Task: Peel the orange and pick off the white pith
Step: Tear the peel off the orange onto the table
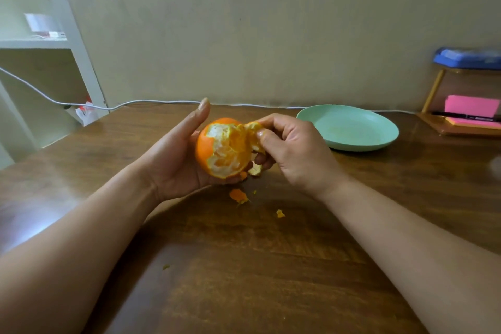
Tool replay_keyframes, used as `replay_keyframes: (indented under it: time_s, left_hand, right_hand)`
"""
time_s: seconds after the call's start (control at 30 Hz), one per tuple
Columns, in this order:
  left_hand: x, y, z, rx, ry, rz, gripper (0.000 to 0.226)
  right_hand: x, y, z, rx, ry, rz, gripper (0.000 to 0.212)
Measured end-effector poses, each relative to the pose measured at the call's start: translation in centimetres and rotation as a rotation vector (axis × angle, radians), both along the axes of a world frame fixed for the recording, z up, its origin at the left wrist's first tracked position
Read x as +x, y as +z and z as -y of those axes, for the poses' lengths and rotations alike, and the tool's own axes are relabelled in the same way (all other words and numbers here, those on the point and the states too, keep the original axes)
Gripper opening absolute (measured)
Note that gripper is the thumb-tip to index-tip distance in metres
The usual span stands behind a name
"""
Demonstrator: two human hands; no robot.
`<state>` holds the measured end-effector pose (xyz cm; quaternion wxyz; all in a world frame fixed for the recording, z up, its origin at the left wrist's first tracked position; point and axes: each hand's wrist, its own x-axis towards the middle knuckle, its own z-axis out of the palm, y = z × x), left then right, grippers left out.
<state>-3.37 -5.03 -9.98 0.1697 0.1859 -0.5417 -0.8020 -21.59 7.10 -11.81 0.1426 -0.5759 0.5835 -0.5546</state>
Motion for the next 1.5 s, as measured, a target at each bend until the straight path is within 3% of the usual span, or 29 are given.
replay_keyframes:
  time_s: [0.2,0.3,0.47,0.67,0.87,0.93,1.1,1.17,1.23,1.33,1.5]
  left_hand:
    - [-0.8,-0.3,-0.3,-0.182,0.121,0.077,0.056]
    - [-0.7,-0.5,0.0,-0.197,0.13,0.088,0.053]
    - [-0.3,-0.3,0.1,-0.122,0.126,0.027,0.045]
    - [0.1,0.0,0.2,0.033,0.04,-0.038,0.058]
    - [0.5,-0.2,1.1,0.165,-0.088,-0.162,0.066]
    - [0.7,-0.2,1.5,0.202,-0.087,-0.2,0.066]
    - [0.7,-0.4,1.9,0.209,-0.077,-0.192,0.067]
    - [0.8,-0.4,2.0,0.207,-0.075,-0.197,0.068]
    - [0.8,-0.4,2.0,0.213,-0.067,-0.199,0.068]
    - [0.7,-0.5,2.0,0.221,-0.019,-0.209,0.065]
    - [0.4,-0.4,1.7,0.191,-0.022,-0.184,0.06]
  right_hand:
    - [0.1,-0.5,-0.1,0.082,-0.059,-0.183,0.012]
    - [0.3,-0.3,-0.2,0.066,-0.03,-0.129,0.014]
    - [0.3,0.3,0.1,0.068,0.067,0.132,0.012]
    - [1.4,0.5,0.2,0.084,0.285,0.662,0.013]
    - [0.8,0.5,0.3,0.08,0.351,0.948,0.018]
    - [0.1,0.2,0.2,0.118,0.256,0.78,0.016]
    - [0.3,-2.0,0.7,0.258,0.011,0.069,0.023]
    - [0.5,-2.0,0.9,0.283,-0.023,-0.111,0.022]
    - [0.8,-1.8,0.8,0.325,-0.026,-0.187,0.025]
    - [0.8,-1.5,0.6,0.181,-0.083,-0.21,0.027]
    - [0.4,-0.5,-0.1,0.022,-0.088,-0.044,0.031]
